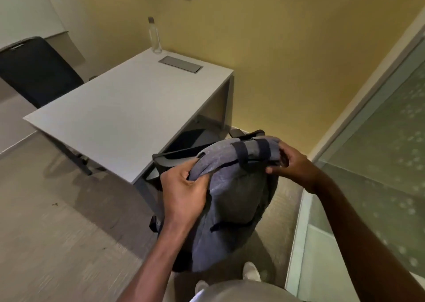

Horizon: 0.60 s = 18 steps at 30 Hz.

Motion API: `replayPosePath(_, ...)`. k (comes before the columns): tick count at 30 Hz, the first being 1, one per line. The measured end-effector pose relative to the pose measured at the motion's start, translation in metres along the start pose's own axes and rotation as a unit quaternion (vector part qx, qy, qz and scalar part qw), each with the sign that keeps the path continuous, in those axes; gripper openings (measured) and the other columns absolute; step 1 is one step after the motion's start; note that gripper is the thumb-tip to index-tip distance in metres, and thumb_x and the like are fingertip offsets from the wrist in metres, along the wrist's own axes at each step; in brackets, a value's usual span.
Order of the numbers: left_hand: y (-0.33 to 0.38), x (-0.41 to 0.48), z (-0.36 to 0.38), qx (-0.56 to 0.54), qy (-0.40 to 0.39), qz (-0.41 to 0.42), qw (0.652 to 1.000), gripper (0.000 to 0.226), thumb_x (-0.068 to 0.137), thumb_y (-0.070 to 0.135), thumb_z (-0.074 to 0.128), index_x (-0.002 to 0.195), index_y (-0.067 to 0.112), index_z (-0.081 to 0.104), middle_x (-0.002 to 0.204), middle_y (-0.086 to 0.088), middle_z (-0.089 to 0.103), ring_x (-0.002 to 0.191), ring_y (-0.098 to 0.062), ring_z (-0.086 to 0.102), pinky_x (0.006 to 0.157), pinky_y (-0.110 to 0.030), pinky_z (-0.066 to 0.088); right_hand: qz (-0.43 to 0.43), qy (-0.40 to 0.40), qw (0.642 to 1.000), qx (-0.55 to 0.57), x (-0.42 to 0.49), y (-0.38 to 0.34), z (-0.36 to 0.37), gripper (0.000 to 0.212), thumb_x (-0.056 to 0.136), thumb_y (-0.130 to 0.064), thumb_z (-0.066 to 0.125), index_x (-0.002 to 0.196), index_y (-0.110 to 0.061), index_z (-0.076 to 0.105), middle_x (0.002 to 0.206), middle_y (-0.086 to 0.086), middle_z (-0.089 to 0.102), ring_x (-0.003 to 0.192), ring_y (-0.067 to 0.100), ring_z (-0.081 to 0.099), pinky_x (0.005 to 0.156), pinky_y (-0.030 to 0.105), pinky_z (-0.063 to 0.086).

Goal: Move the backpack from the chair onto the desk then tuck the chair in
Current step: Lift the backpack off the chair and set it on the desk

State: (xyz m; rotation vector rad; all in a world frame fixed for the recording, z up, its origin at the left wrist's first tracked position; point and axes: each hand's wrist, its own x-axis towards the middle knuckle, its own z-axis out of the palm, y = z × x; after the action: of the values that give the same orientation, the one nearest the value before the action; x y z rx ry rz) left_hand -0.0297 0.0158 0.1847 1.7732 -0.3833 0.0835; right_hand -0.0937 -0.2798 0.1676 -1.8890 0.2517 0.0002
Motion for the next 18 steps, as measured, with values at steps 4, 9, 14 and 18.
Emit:
replayPosePath(4, 0.046, 0.025, 0.032, -0.040, -0.060, 0.066, 0.995, 0.018, 0.093, 0.011, 0.077, 0.076, 0.005, 0.078, 0.063, -0.017, 0.068, 0.055, -0.029, 0.058, 0.050, -0.038, 0.047, -0.050, 0.151, 0.985, 0.061, -0.027, 0.007, -0.029, 0.060, 0.078, -0.038, 0.082, 0.132, -0.023, 0.061, 0.122, -0.006, 0.075, 0.116, 0.013, 0.070, 0.094, 0.028, 0.057)
replayPosePath(9, 0.085, 0.057, 0.089, -0.103, -0.113, 0.085, 0.985, 0.026, 0.090, 0.025, 0.082, 0.071, 0.008, 0.078, 0.057, -0.005, 0.069, 0.054, -0.006, 0.056, 0.049, -0.031, 0.044, -0.130, 0.344, 0.930, 0.019, -0.048, -0.017, -0.082, 0.025, 0.094, -0.005, 0.072, 0.119, -0.012, 0.071, 0.102, -0.006, 0.079, 0.101, 0.011, 0.076, 0.082, 0.025, 0.061)
replayPosePath(14, 0.118, 0.102, 0.154, -0.195, -0.147, 0.085, 0.966, 0.034, 0.088, 0.018, 0.085, 0.060, 0.006, 0.070, 0.054, -0.009, 0.062, 0.057, -0.005, 0.048, 0.053, -0.026, 0.036, -0.169, 0.449, 0.876, -0.046, -0.050, -0.043, -0.140, 0.017, 0.095, -0.014, 0.075, 0.112, -0.010, 0.075, 0.102, -0.005, 0.077, 0.097, 0.006, 0.075, 0.078, 0.028, 0.060)
replayPosePath(18, 0.134, 0.144, 0.207, -0.233, -0.169, 0.090, 0.953, 0.040, 0.087, 0.020, 0.084, 0.060, 0.000, 0.063, 0.060, 0.001, 0.051, 0.063, -0.010, 0.043, 0.058, -0.032, 0.032, -0.168, 0.491, 0.851, -0.085, -0.038, -0.060, -0.187, 0.014, 0.096, -0.018, 0.074, 0.109, -0.014, 0.075, 0.099, -0.006, 0.076, 0.093, 0.001, 0.073, 0.078, 0.029, 0.060)
